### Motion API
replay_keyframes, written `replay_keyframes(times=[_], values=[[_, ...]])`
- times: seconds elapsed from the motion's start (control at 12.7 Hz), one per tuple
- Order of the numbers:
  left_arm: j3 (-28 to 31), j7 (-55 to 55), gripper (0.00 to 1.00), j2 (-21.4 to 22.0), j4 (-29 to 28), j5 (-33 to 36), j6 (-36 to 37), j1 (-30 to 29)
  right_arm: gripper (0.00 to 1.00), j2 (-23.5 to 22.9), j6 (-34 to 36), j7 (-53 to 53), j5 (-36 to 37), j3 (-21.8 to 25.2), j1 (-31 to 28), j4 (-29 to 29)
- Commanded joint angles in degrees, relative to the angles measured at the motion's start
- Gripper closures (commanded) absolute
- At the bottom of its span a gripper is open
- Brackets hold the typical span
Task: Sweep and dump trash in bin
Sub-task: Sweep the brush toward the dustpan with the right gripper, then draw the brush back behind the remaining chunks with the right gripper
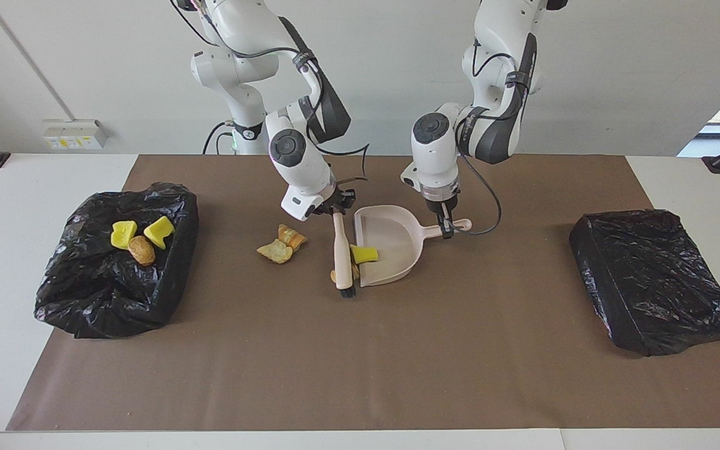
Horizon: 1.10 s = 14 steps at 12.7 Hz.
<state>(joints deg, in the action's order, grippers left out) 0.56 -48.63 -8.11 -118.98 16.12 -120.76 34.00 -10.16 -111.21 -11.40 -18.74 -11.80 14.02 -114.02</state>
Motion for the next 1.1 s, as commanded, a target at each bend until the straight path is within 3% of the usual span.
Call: replay_keyframes(times=[0.0,0.16,0.47,0.71,0.87,1.02], values=[[0.67,-0.32,1.0,1.6,-2.13,1.01,-1.41,0.37,1.0,0.58,14.39,0.33,3.75,0.03,-5.38,8.43],[0.76,-0.23,1.0,1.17,-1.44,1.1,-1.06,0.37,1.0,1.71,19.36,1.99,12.2,-0.06,-8.2,8.21],[0.76,1.26,1.0,1.43,-1.08,5.94,0.7,0.8,1.0,8.39,18.84,1.21,16.26,0.2,-14.26,-4.25],[0.67,2.22,1.0,1.43,-1.08,5.94,0.7,0.72,1.0,8.75,18.58,6.19,22.49,0.03,-19.1,-5.25],[0.67,2.67,1.0,1.43,-1.08,5.94,0.61,0.72,1.0,8.92,17.09,7.53,25.23,0.02,-19.29,-5.77],[0.67,2.67,1.0,1.43,-1.17,5.94,0.44,0.37,1.0,12.85,15.08,6.31,24.19,-0.24,-17.98,-11.8]])
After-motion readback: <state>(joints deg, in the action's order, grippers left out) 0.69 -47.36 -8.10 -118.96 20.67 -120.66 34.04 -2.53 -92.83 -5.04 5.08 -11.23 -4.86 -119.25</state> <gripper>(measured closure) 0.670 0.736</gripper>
